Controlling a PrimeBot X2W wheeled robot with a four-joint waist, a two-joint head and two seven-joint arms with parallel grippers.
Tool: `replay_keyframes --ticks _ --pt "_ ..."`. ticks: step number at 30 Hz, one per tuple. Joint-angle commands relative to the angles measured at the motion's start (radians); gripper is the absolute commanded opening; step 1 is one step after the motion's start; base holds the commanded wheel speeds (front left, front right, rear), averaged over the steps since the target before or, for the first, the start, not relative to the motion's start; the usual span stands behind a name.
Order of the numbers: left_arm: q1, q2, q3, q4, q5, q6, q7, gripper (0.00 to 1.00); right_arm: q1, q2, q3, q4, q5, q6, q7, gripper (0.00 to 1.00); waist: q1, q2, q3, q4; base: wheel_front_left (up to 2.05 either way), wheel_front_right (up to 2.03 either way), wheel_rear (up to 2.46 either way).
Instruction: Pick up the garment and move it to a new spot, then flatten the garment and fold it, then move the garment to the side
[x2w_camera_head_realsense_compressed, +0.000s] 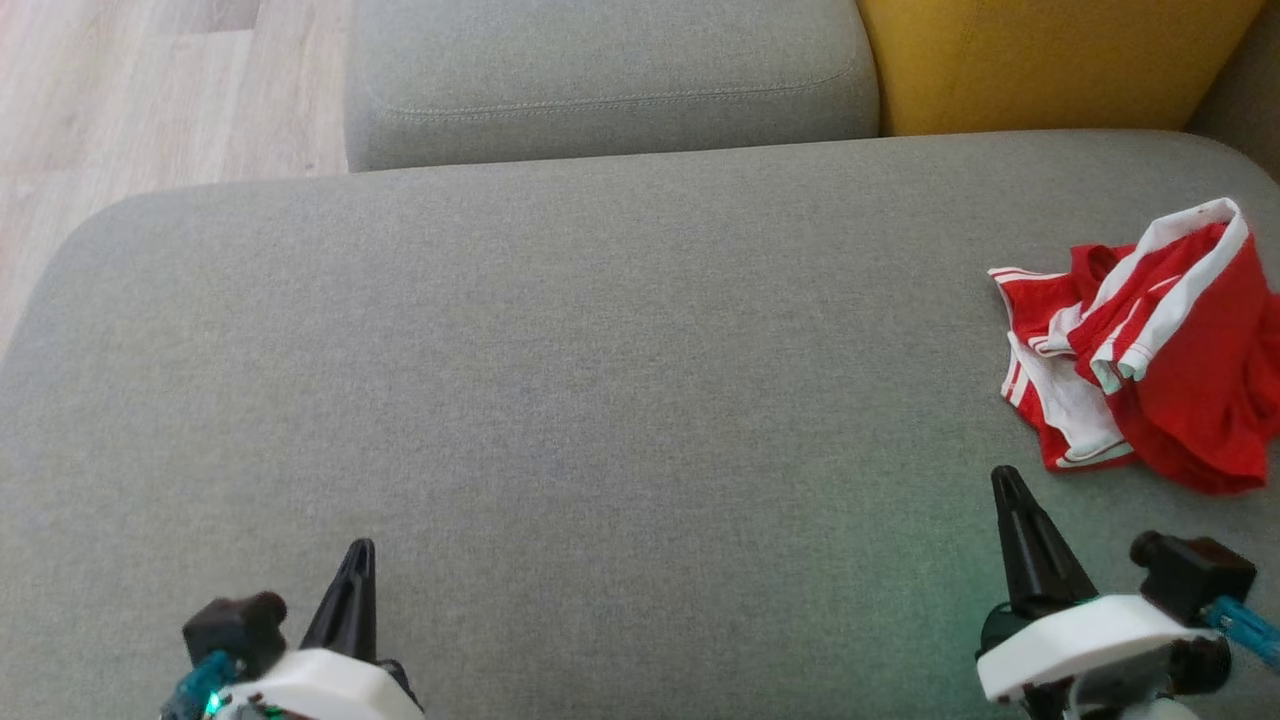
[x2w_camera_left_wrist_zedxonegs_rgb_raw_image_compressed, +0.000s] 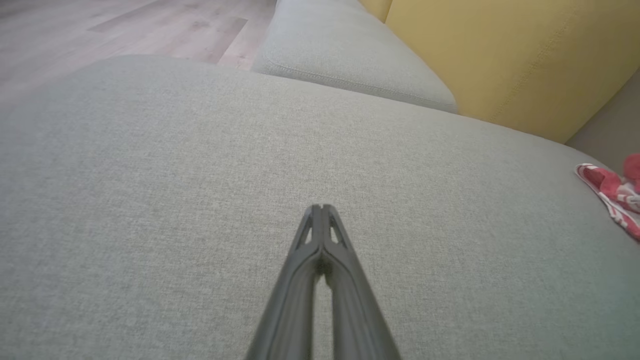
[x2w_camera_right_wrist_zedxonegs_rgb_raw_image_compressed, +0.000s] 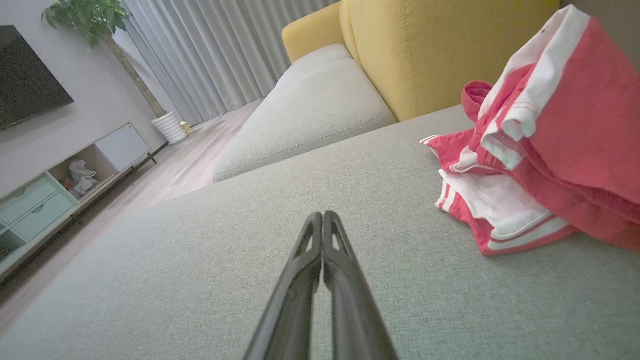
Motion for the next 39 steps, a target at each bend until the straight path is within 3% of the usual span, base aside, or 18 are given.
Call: replay_keyframes --ticks 1,39 --pt "-0.052 0.004 0.023 -0.023 -0.023 -0.009 0.004 0.00 -0.055 -0.014 -0.005 -0.028 0.029 0.001 0.000 0.00 0.0000 -0.0001 0.000 0.000 0.00 0.00 0.00" --pt "-0.122 -0.044 0.155 0.025 -0.466 -0.119 0.089 0.00 -0.122 -0.029 -0.040 0.051 0.511 0.004 0.018 0.00 0.0000 -0.0001 0.004 -0.001 0.00 0.00 0.00"
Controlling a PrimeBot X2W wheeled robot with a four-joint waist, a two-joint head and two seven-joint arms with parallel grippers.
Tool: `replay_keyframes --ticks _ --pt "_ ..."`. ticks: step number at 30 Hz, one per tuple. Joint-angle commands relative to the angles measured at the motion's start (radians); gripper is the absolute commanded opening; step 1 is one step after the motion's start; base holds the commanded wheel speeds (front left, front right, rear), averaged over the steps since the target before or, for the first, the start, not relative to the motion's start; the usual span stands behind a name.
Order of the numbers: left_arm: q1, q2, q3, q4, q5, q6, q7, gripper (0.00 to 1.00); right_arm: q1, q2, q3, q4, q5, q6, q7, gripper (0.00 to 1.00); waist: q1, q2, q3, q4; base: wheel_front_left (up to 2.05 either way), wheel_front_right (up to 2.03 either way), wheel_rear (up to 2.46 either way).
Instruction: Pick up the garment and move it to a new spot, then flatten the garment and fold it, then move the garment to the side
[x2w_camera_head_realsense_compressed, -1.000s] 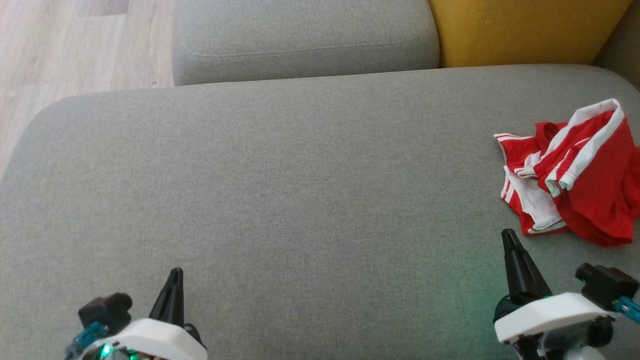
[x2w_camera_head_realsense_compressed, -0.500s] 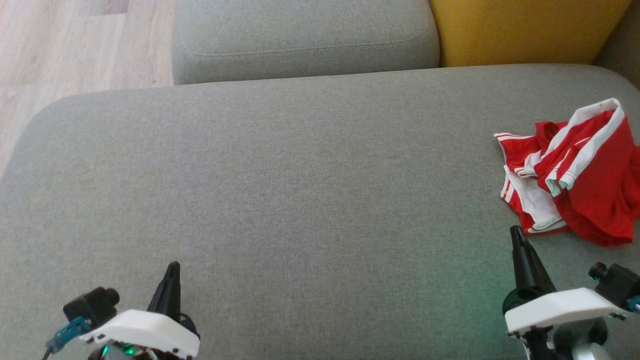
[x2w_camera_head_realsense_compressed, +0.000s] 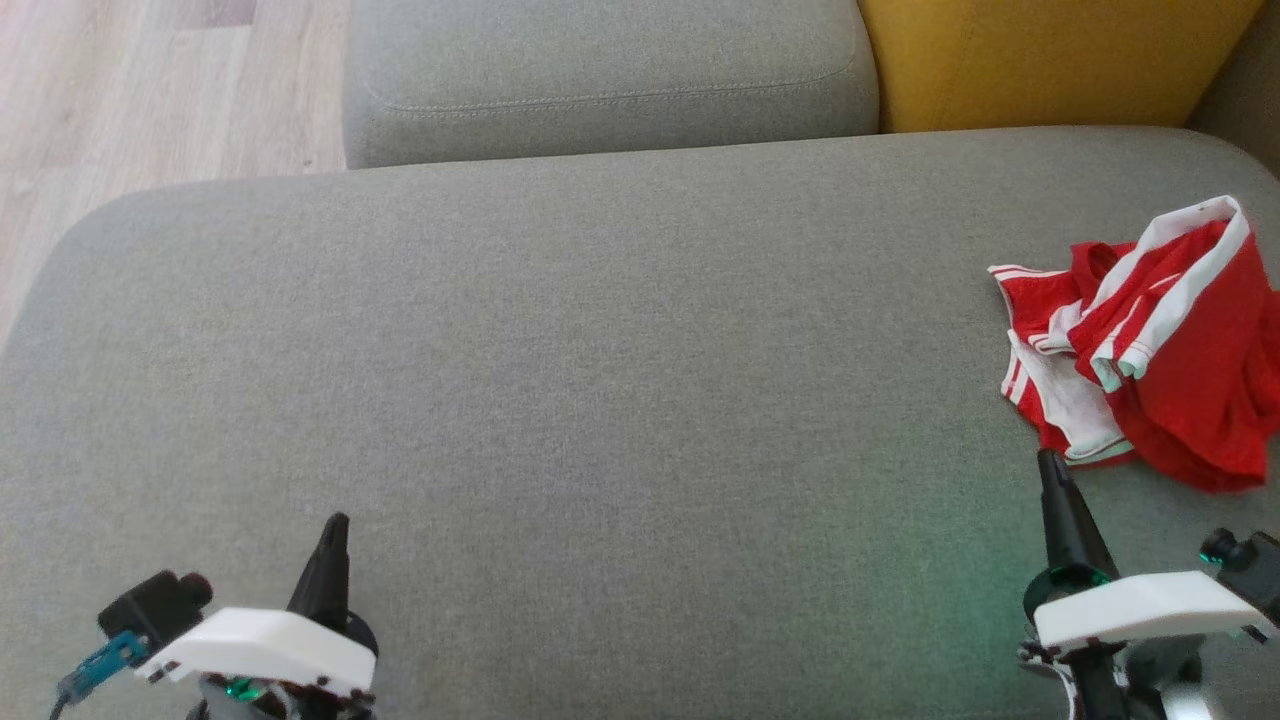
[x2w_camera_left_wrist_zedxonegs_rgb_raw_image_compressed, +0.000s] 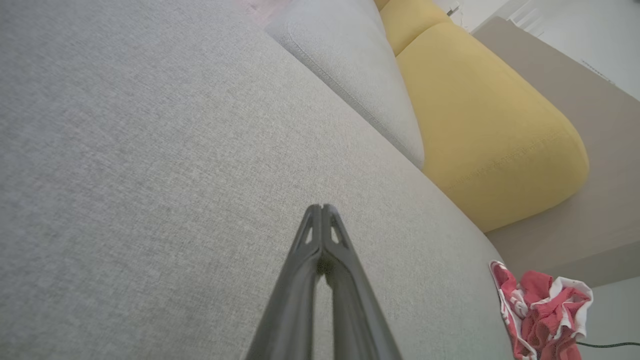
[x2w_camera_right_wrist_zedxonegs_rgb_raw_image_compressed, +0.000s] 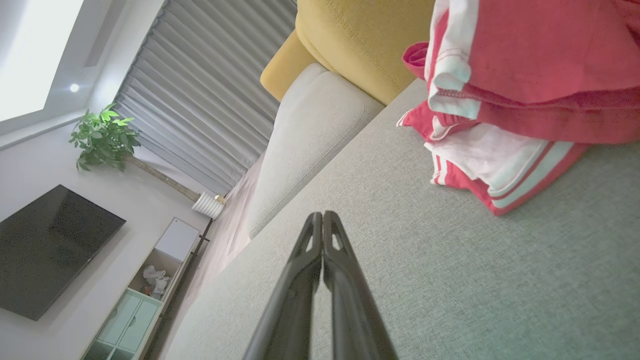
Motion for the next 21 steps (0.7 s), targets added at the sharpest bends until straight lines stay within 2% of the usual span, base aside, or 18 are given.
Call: replay_keyframes --ticks 1,21 --pt "-0.065 0.005 0.041 -0.025 -0.038 -0.016 0.007 0.00 -0.063 -0.021 0.000 -0.025 0.043 0.004 0.001 0.00 0.0000 0.0000 0.000 0.000 0.00 0.00 0.00" --pt "-0.098 -0.021 0.110 -0.002 -0.244 -0.068 0.052 0.00 -0.095 -0.023 -0.023 0.013 0.267 0.005 0.015 0.00 0.0000 0.0000 0.002 0.000 0.00 0.00 0.00"
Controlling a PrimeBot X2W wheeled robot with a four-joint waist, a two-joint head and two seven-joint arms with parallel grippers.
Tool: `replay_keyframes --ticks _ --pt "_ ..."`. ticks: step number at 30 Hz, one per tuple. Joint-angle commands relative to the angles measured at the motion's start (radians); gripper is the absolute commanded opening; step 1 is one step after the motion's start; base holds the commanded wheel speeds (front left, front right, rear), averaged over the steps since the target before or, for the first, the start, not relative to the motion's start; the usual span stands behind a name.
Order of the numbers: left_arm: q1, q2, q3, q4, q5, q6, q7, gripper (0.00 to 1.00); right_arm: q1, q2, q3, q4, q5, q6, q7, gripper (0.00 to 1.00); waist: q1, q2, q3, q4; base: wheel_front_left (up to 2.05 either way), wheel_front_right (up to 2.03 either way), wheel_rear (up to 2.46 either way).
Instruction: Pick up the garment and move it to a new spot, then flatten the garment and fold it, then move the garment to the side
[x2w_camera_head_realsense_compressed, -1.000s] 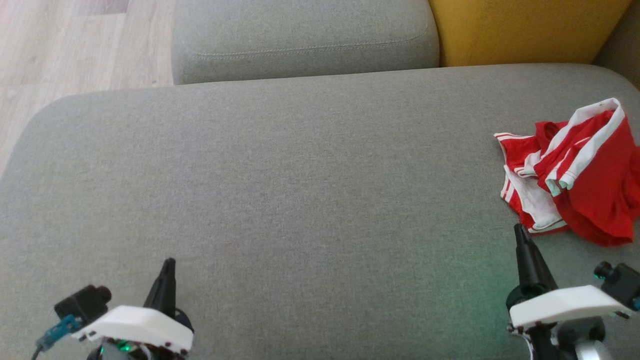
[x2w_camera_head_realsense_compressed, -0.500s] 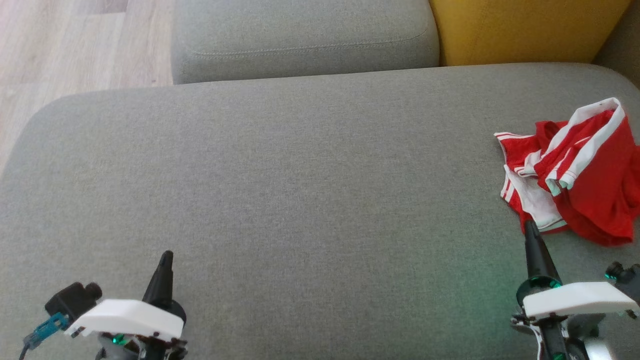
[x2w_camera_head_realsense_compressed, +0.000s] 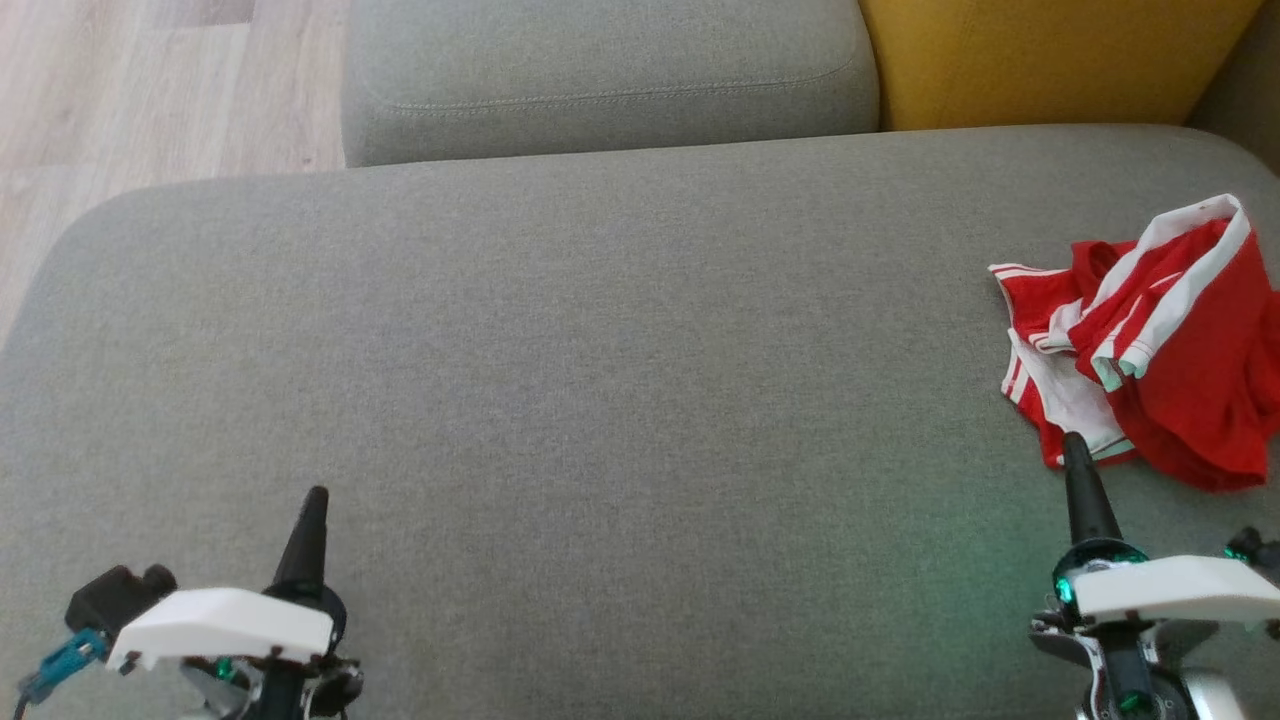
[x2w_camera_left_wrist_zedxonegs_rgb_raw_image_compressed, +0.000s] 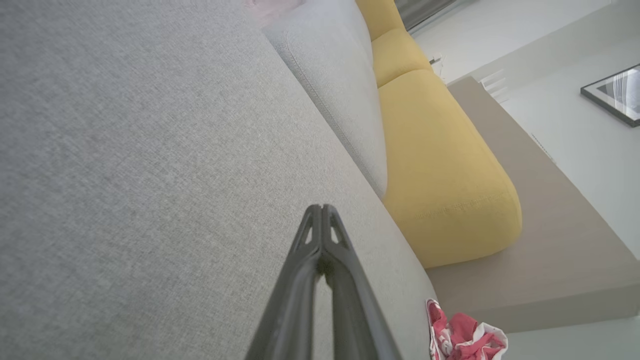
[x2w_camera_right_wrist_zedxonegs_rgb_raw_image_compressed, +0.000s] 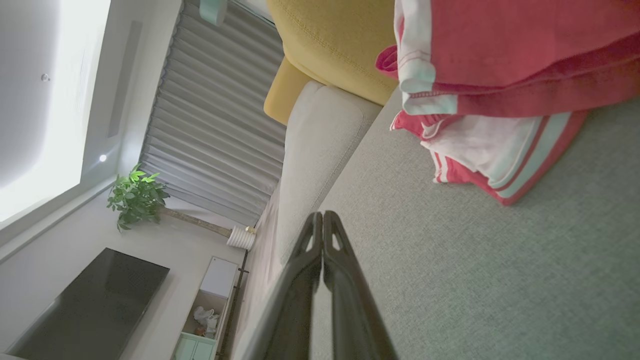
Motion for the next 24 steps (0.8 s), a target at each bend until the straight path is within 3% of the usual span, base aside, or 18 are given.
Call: replay_keyframes --ticks 1,24 --pt "-0.059 0.005 0.036 -0.026 -0.027 -0.010 0.005 0.00 -0.054 -0.021 0.005 -0.024 0.032 0.005 0.005 0.00 0.0000 0.0000 0.000 0.000 0.00 0.00 0.00" --pt "-0.099 -0.030 0.122 0.002 -0.273 -0.073 0.062 0.00 -0.093 -0.021 -0.026 0.022 0.299 0.006 0.024 0.00 0.0000 0.0000 0.003 0.000 0.00 0.00 0.00"
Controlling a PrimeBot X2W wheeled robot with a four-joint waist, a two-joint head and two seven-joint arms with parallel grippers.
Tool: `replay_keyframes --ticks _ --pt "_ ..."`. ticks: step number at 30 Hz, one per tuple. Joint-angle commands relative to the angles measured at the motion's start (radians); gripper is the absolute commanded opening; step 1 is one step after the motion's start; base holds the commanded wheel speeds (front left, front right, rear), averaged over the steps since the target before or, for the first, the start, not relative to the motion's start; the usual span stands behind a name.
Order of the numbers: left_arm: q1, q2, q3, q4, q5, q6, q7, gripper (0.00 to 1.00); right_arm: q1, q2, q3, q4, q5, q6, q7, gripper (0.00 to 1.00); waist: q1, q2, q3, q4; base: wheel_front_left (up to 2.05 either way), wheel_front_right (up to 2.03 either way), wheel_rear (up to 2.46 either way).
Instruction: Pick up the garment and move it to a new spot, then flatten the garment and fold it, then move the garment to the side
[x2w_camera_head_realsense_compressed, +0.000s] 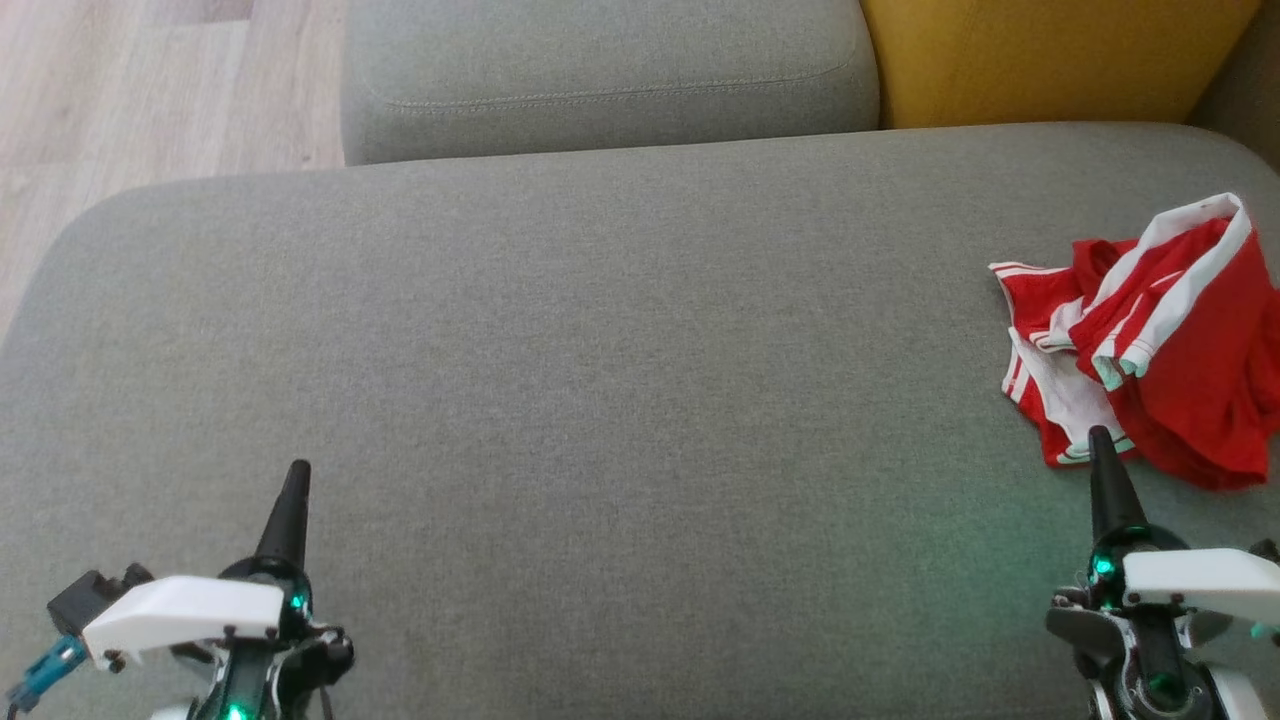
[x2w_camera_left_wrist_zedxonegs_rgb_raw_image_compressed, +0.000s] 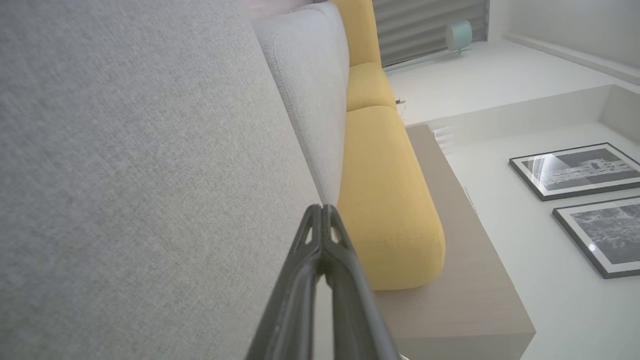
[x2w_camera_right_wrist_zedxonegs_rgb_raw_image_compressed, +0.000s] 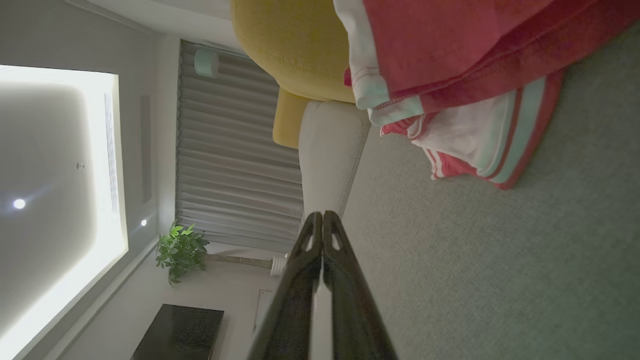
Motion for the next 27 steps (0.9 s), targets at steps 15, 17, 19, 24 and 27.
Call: replay_keyframes --ticks 15,17,19,24,27 --pt "-0.086 -0.017 0.100 -0.007 -0.178 -0.052 0.045 0.00 -0.079 -0.018 -0.010 0.003 0.198 0.007 0.019 0.00 0.0000 0.0000 0.002 0.000 0.00 0.00 0.00" --pt "-0.089 -0.020 0.108 -0.005 -0.200 -0.058 0.050 0.00 -0.082 -0.018 -0.013 0.007 0.221 0.007 0.021 0.00 0.0000 0.0000 0.002 0.000 0.00 0.00 0.00" --pt "-0.093 -0.023 0.115 -0.002 -0.221 -0.063 0.056 0.00 -0.086 -0.018 -0.016 0.011 0.244 0.008 0.023 0.00 0.0000 0.0000 0.002 0.000 0.00 0.00 0.00" --pt "-0.096 -0.027 0.124 0.000 -0.241 -0.069 0.062 0.00 -0.089 -0.016 -0.021 0.015 0.266 0.008 0.026 0.00 0.0000 0.0000 0.002 0.000 0.00 0.00 0.00" --pt "-0.096 -0.028 0.125 0.001 -0.240 -0.069 0.063 0.00 -0.089 -0.016 -0.022 0.015 0.265 0.008 0.027 0.00 0.0000 0.0000 0.002 0.000 0.00 0.00 0.00"
